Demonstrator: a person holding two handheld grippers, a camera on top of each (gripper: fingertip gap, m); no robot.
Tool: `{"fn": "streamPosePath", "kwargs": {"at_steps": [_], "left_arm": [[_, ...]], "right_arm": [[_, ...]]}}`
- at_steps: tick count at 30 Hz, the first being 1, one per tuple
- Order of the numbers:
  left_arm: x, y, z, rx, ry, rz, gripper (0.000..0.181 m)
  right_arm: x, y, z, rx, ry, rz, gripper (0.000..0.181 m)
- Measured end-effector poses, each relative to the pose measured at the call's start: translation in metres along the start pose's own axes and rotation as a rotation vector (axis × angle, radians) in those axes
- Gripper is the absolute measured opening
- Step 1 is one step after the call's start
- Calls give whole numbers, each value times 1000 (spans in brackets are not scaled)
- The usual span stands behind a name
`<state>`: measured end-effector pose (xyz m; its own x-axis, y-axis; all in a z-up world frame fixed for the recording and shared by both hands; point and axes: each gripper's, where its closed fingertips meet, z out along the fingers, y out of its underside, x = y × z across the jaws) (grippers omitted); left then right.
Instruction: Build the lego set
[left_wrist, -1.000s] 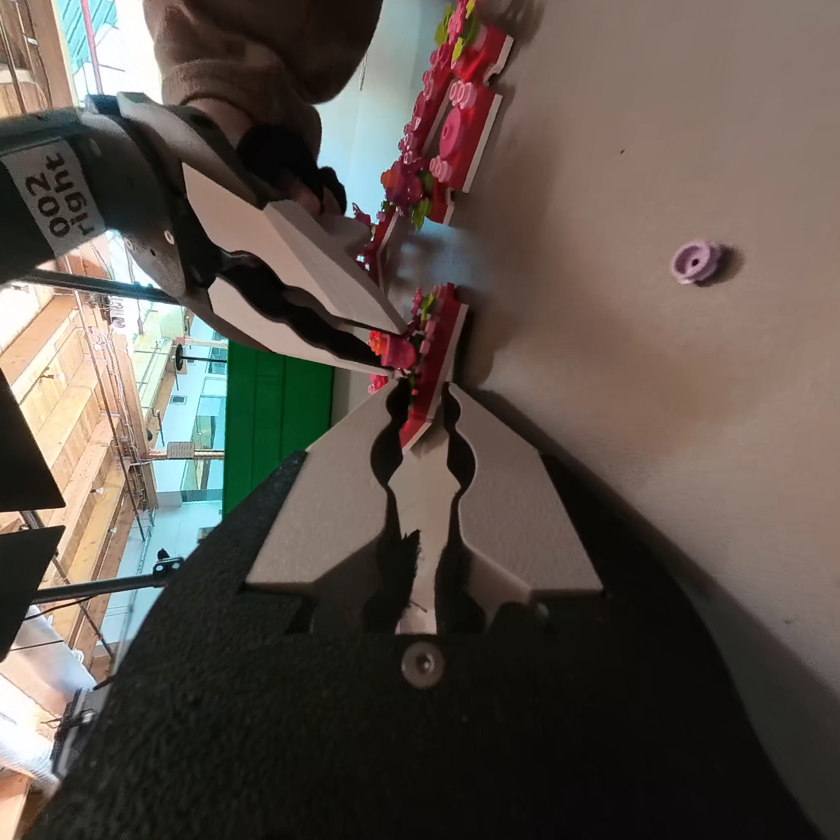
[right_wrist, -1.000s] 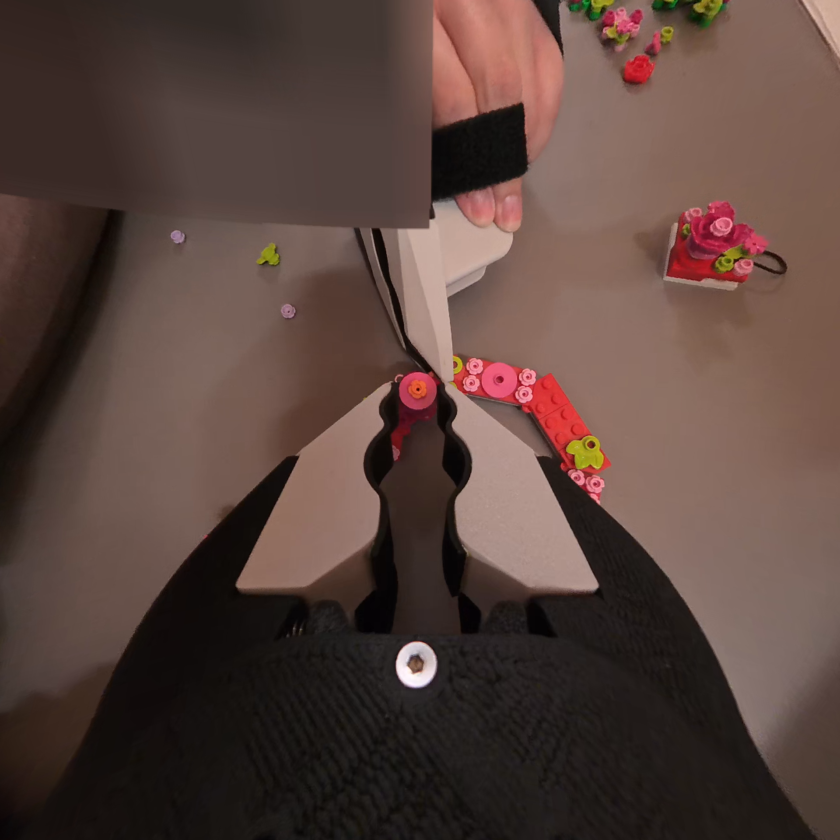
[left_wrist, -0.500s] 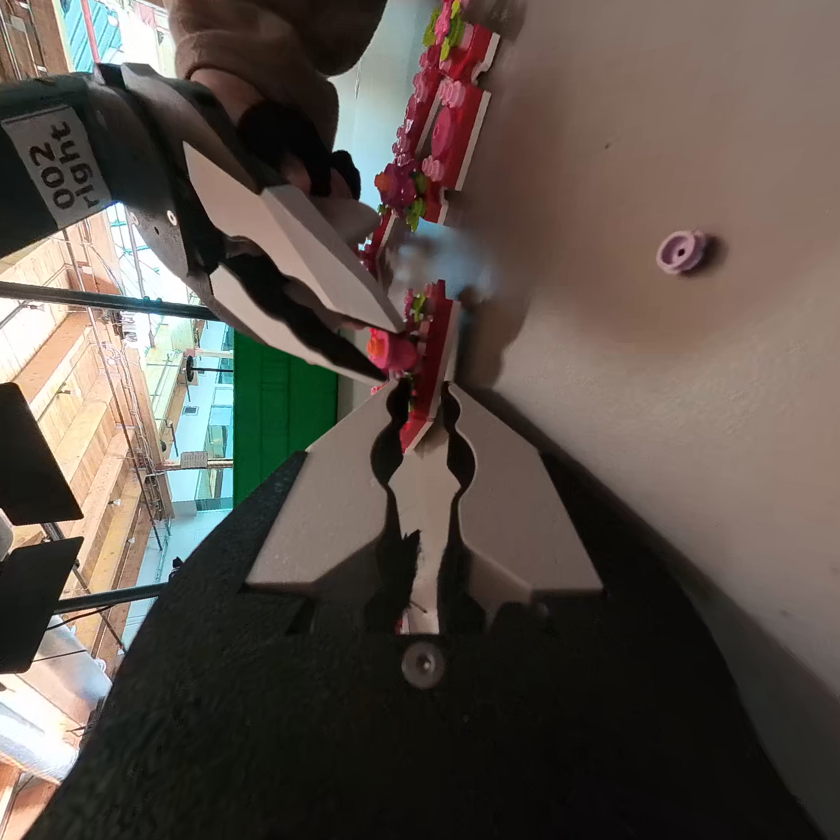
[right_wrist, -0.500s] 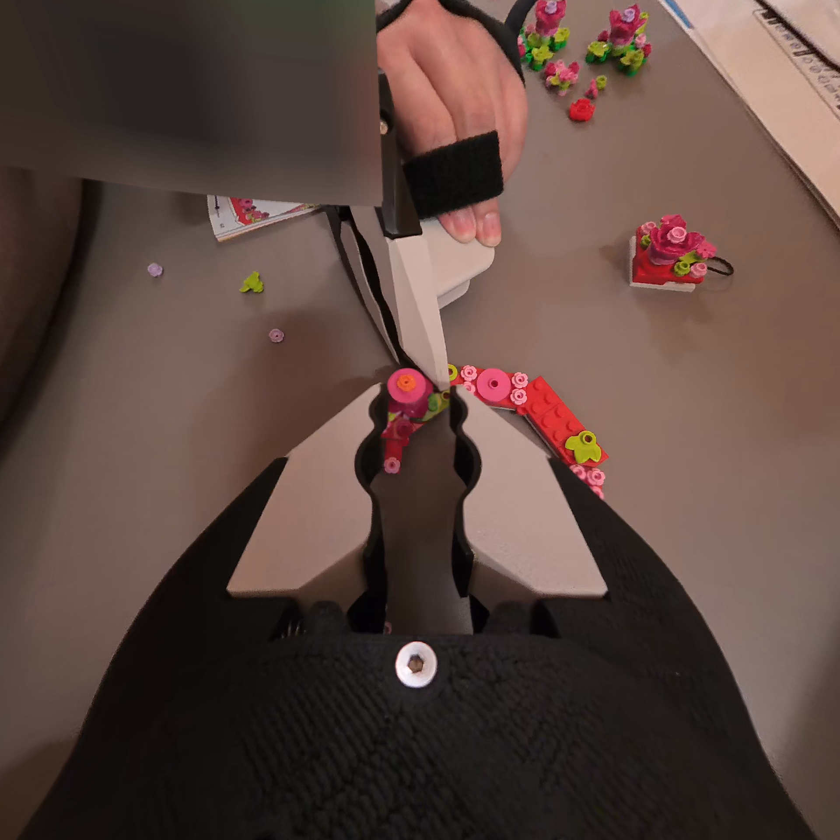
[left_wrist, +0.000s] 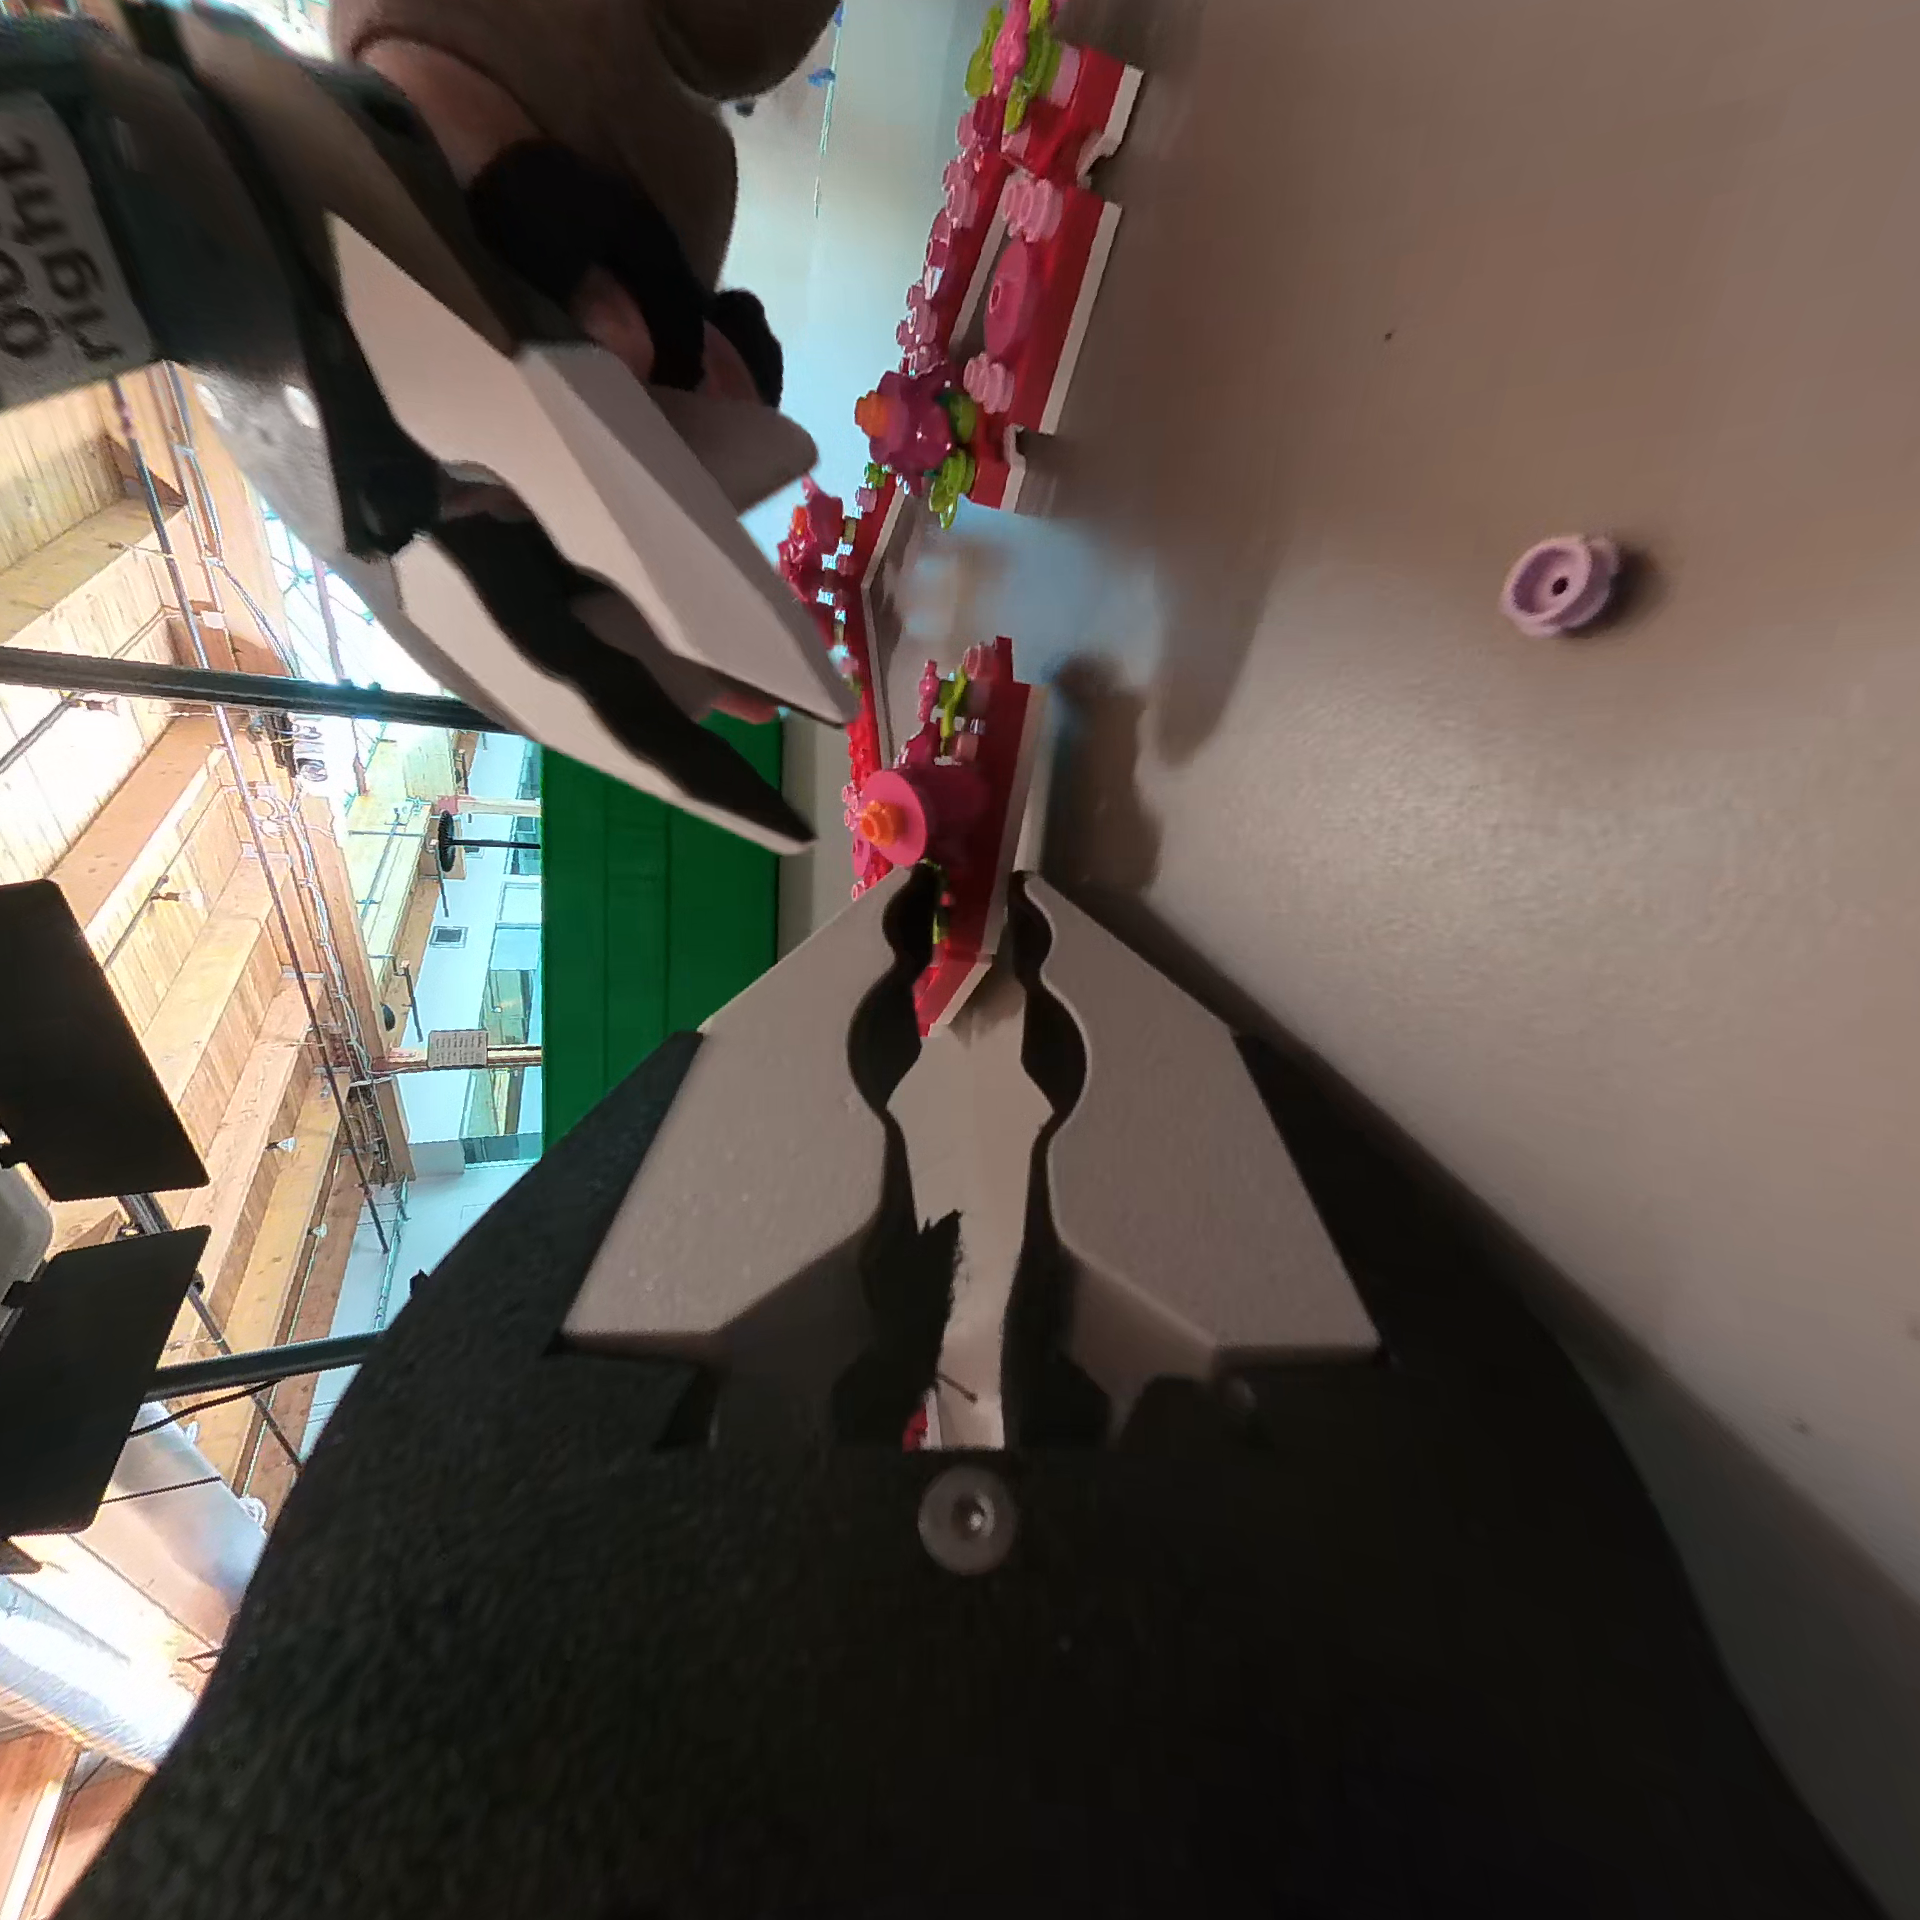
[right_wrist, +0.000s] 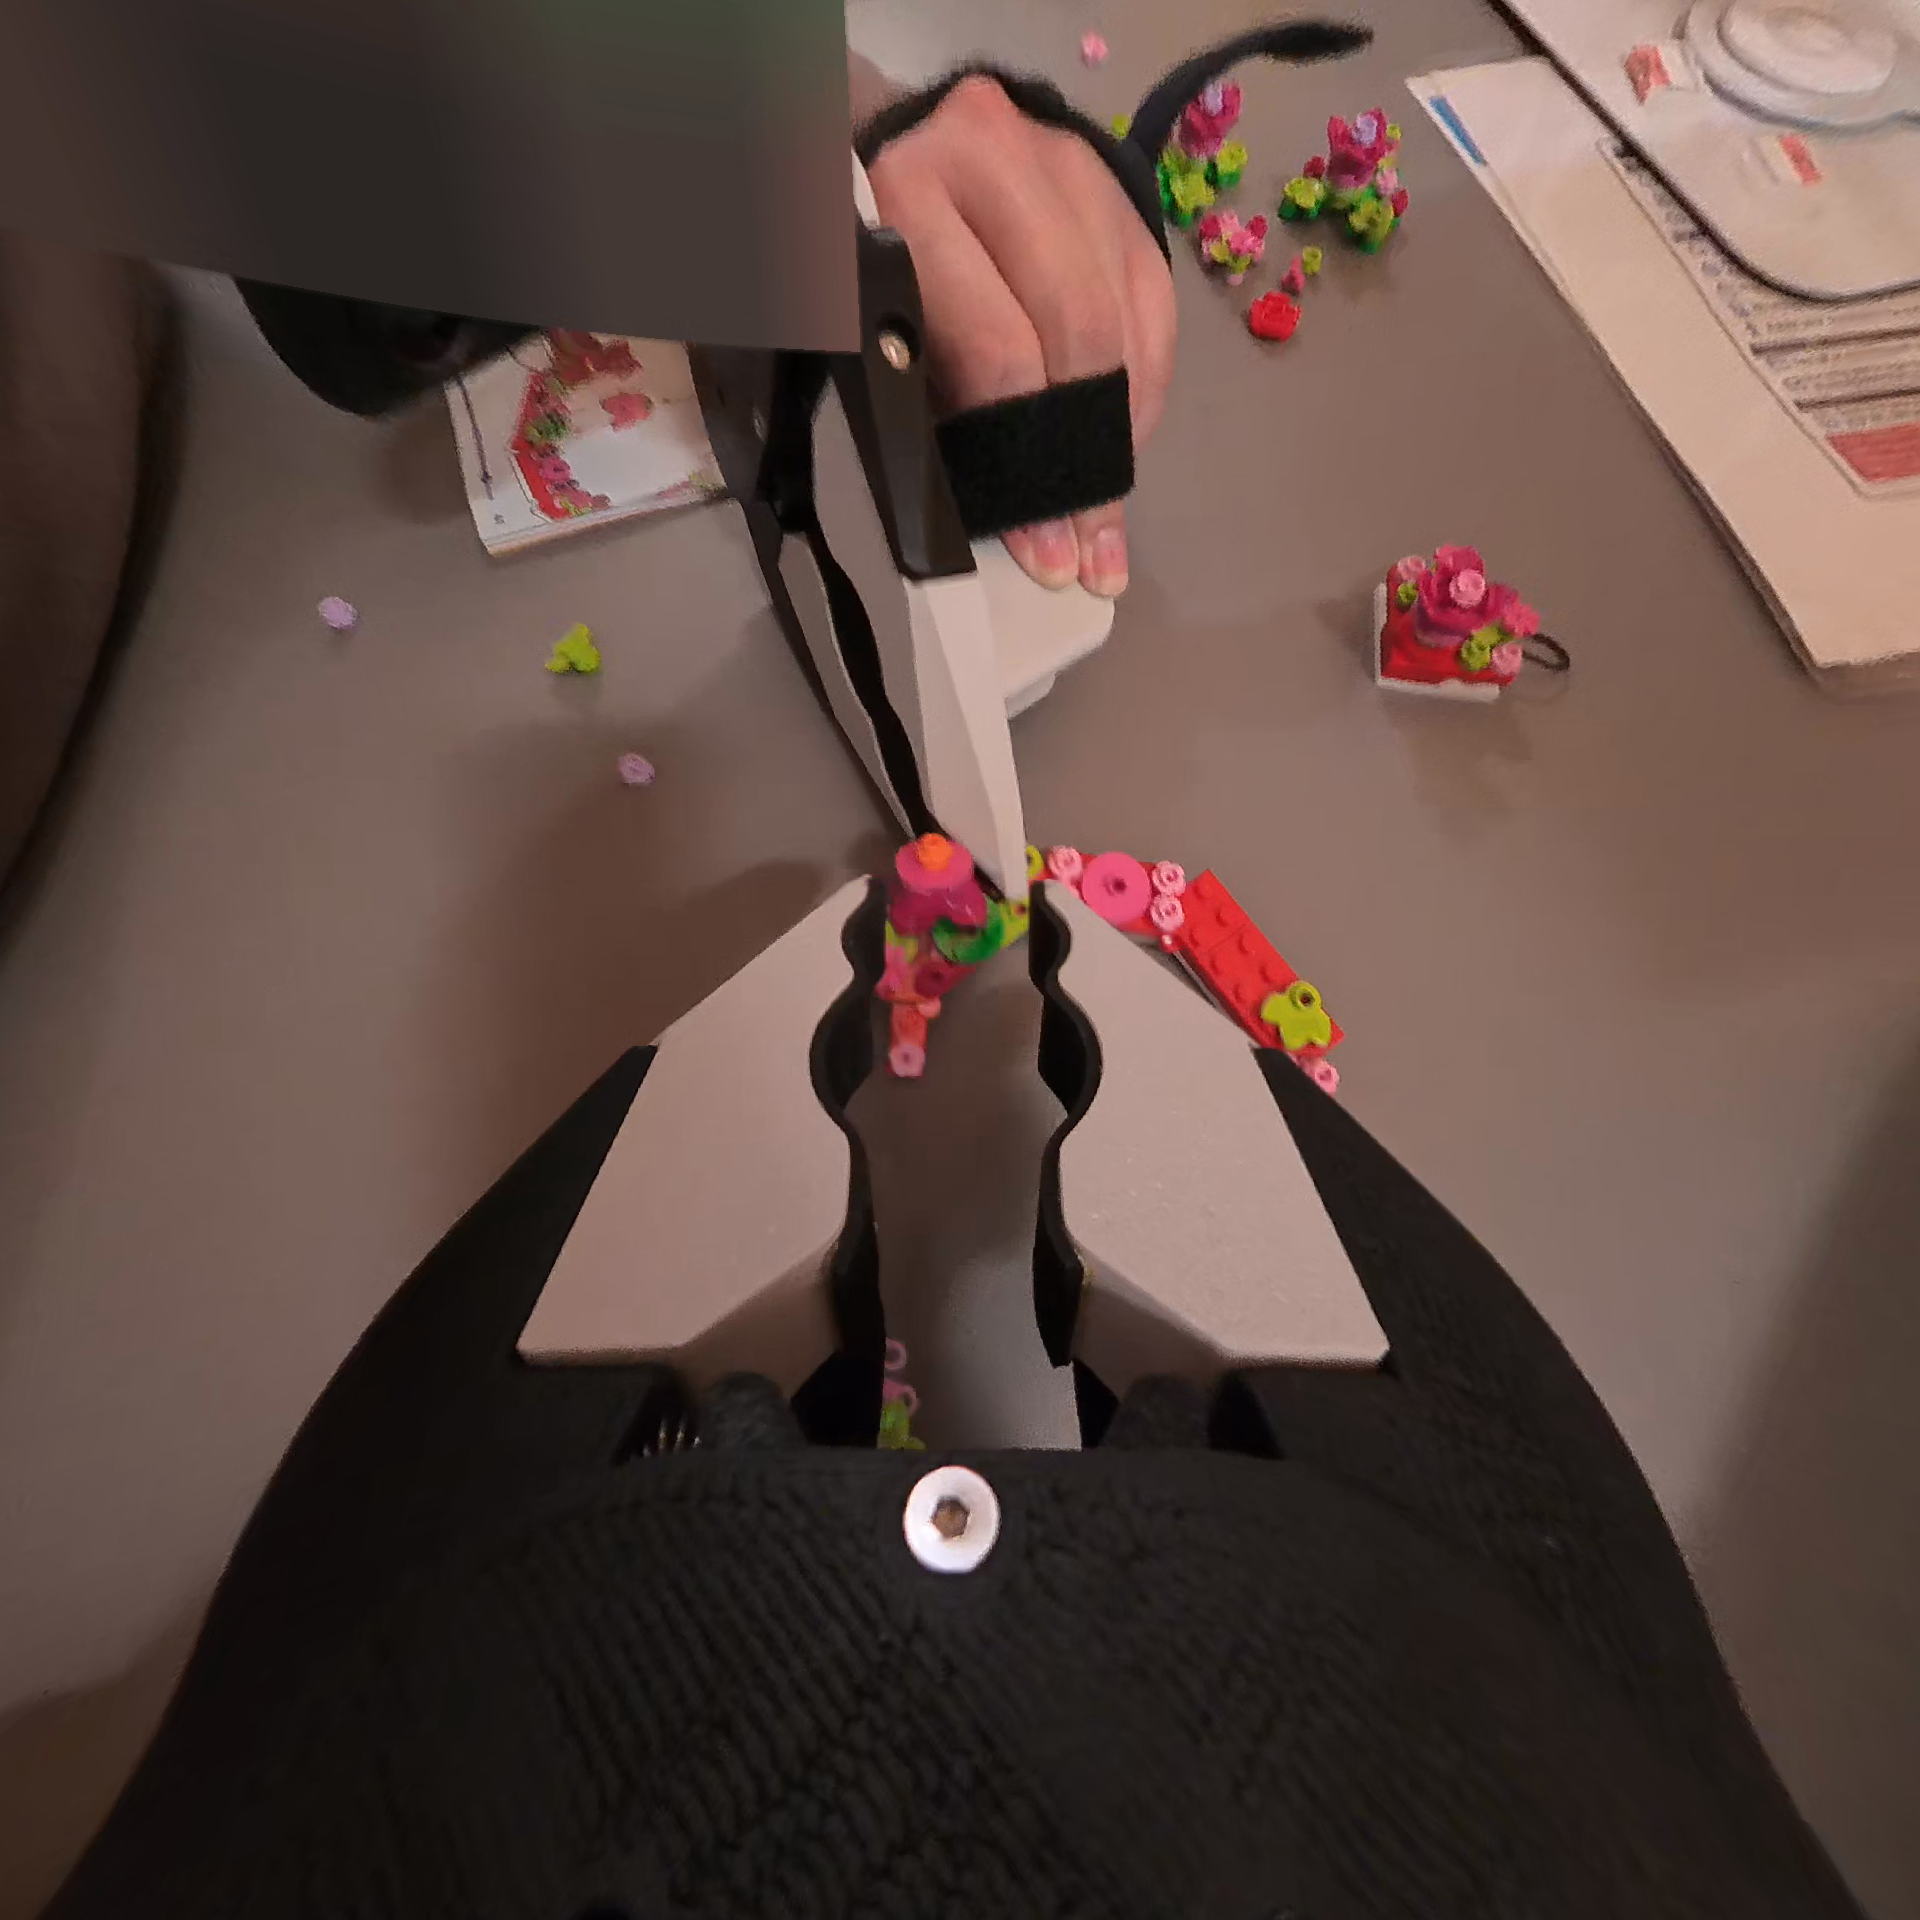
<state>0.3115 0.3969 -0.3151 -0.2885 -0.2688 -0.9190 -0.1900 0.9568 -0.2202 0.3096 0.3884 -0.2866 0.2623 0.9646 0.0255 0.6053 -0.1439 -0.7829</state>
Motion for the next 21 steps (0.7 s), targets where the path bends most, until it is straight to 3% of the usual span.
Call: {"fn": "streamPosePath", "kwargs": {"at_steps": [7,10,21], "left_arm": [[0,0,0,-3,-3,10,11],[0,-1,0,-1,-4,12,11],[0,-1,0,8,-4,1,12]], "right_arm": [[-7,-3,16,-38,-9,19,26],[-6,-4,15,-22,-12,21,6],[7,-2,2,96,-53,136,5]]}}
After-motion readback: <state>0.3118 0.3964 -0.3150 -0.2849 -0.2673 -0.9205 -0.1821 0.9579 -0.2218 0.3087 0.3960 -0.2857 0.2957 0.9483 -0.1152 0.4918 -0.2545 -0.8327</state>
